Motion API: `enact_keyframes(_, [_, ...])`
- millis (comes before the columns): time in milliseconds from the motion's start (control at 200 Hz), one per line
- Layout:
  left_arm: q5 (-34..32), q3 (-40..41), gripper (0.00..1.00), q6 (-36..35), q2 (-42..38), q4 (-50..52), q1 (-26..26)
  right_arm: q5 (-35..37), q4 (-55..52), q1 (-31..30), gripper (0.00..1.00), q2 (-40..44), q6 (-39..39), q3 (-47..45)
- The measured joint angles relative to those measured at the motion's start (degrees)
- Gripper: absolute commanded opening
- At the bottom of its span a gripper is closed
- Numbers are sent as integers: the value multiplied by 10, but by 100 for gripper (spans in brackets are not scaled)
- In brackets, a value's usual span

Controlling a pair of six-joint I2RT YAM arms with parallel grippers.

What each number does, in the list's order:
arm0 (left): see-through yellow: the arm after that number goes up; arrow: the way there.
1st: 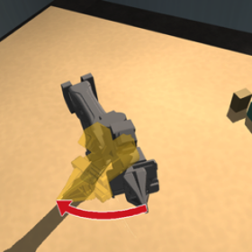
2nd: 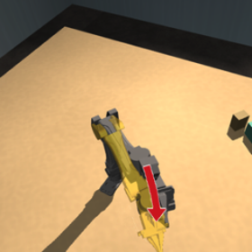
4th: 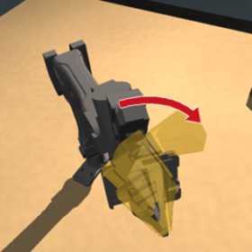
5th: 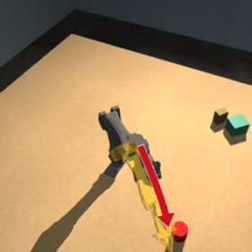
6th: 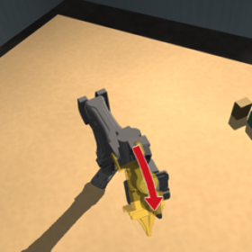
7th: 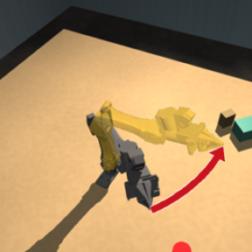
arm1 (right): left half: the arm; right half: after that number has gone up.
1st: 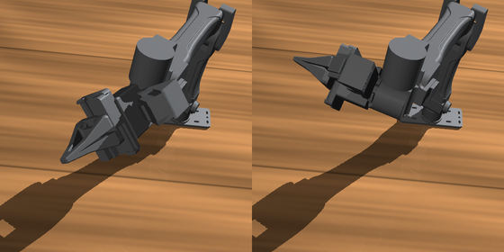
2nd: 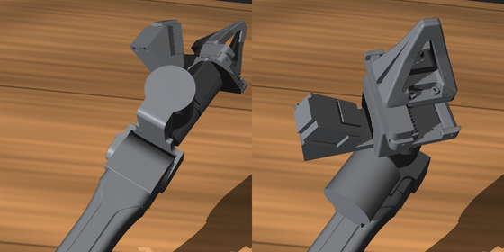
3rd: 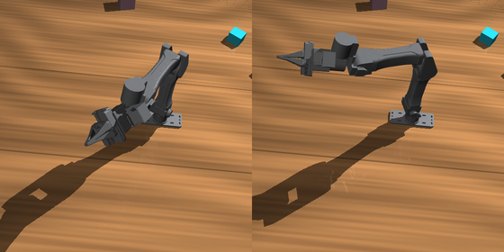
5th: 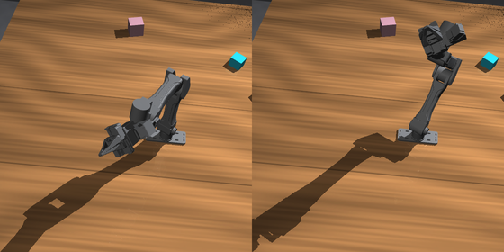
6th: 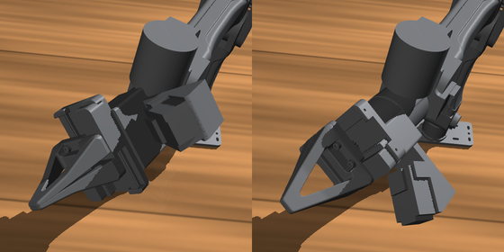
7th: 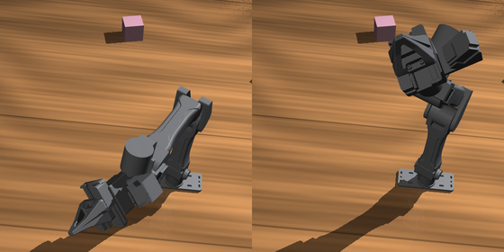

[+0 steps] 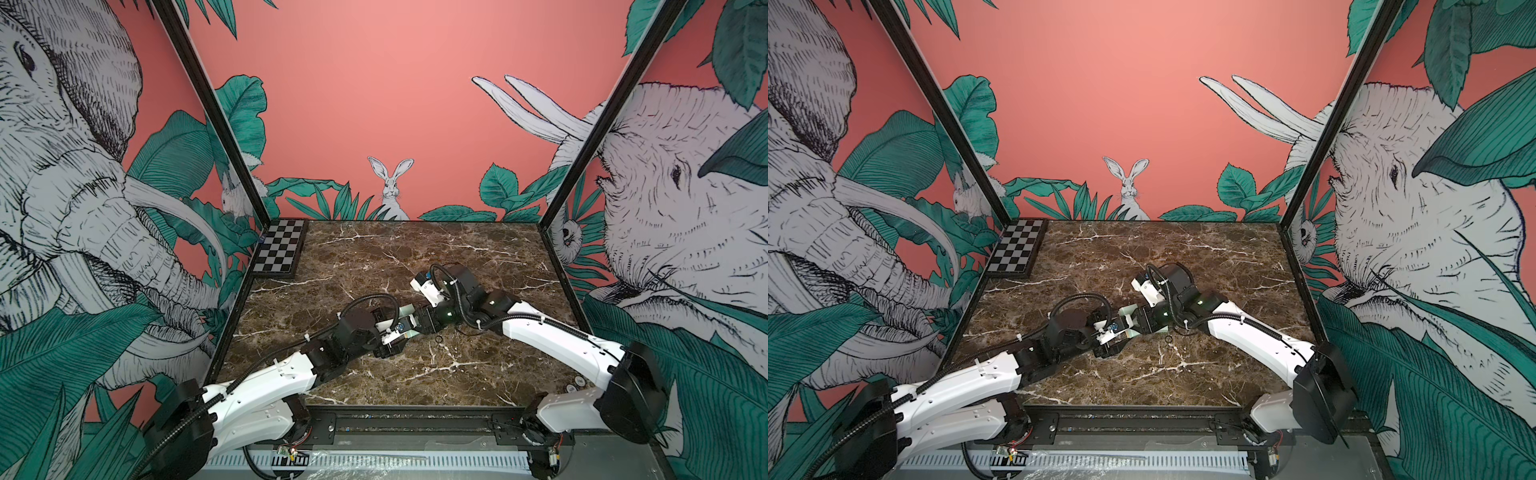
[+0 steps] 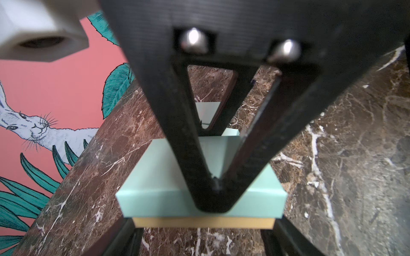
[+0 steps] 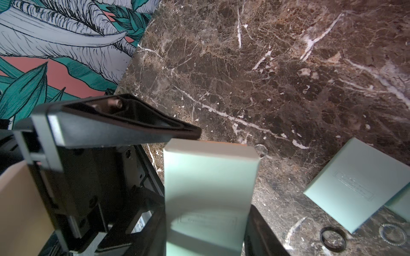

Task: Take the rings out of the lift-off lid box
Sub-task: Open the lid on the jewelry box.

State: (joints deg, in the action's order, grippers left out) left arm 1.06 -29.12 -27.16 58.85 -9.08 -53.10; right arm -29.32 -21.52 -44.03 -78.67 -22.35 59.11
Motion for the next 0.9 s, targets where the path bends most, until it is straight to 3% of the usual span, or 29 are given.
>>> enact_keyframes(355, [9, -16, 38, -3, 12, 3, -1, 2, 10, 10, 33, 27, -10, -19])
enact_keyframes(900, [15, -26, 37, -3, 24, 6, -2, -10, 24, 23, 32, 44, -19, -37])
